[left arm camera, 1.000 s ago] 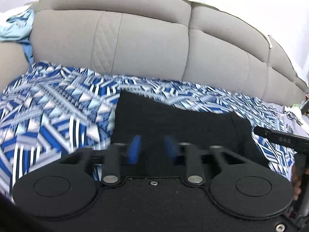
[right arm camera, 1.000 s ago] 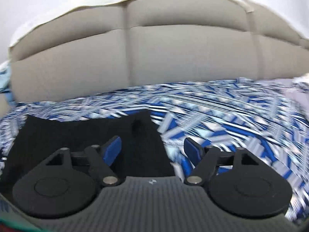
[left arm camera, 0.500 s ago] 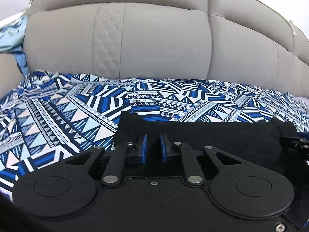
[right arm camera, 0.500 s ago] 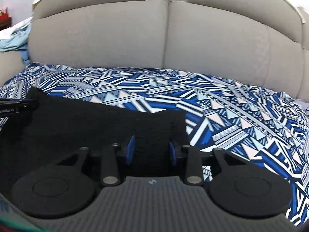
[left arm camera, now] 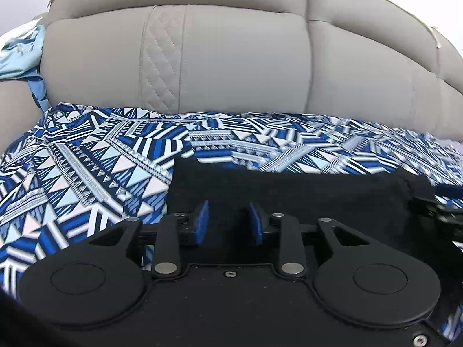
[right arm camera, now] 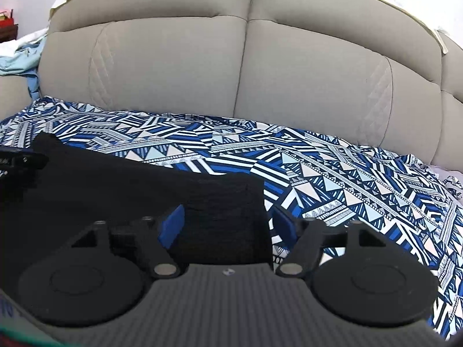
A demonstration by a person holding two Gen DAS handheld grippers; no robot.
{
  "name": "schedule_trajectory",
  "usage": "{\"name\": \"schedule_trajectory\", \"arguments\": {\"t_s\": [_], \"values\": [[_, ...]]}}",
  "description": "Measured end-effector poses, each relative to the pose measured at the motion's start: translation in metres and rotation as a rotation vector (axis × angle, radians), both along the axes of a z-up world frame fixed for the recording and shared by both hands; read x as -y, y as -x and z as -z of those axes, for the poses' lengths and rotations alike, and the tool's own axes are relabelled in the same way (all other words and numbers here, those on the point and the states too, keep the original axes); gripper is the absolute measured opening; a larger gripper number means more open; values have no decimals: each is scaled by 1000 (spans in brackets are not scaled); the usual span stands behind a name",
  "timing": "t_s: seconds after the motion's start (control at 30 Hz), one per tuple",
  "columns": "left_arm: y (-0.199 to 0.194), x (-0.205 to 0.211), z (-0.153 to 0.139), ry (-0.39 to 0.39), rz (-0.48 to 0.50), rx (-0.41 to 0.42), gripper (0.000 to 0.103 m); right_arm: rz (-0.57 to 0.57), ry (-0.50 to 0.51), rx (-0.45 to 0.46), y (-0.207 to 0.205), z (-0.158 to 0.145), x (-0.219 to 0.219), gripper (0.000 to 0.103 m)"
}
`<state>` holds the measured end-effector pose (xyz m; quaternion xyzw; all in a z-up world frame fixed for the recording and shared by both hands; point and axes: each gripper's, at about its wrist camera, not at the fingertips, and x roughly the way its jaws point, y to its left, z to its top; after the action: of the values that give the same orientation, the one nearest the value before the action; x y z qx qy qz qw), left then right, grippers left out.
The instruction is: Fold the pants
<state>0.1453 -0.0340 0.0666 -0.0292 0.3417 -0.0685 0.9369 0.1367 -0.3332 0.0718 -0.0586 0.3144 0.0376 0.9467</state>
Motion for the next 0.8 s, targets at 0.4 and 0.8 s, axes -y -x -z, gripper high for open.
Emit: {"name": "schedule_trajectory", "arguments": {"t_s": [0.4,0.8], "values": [[125,26,8,-68,93,-54,34,7,48,-1,28,4,10,103],[135,6,-30,21,89,61,59,25,-129,-70,11,9,36,103]]}}
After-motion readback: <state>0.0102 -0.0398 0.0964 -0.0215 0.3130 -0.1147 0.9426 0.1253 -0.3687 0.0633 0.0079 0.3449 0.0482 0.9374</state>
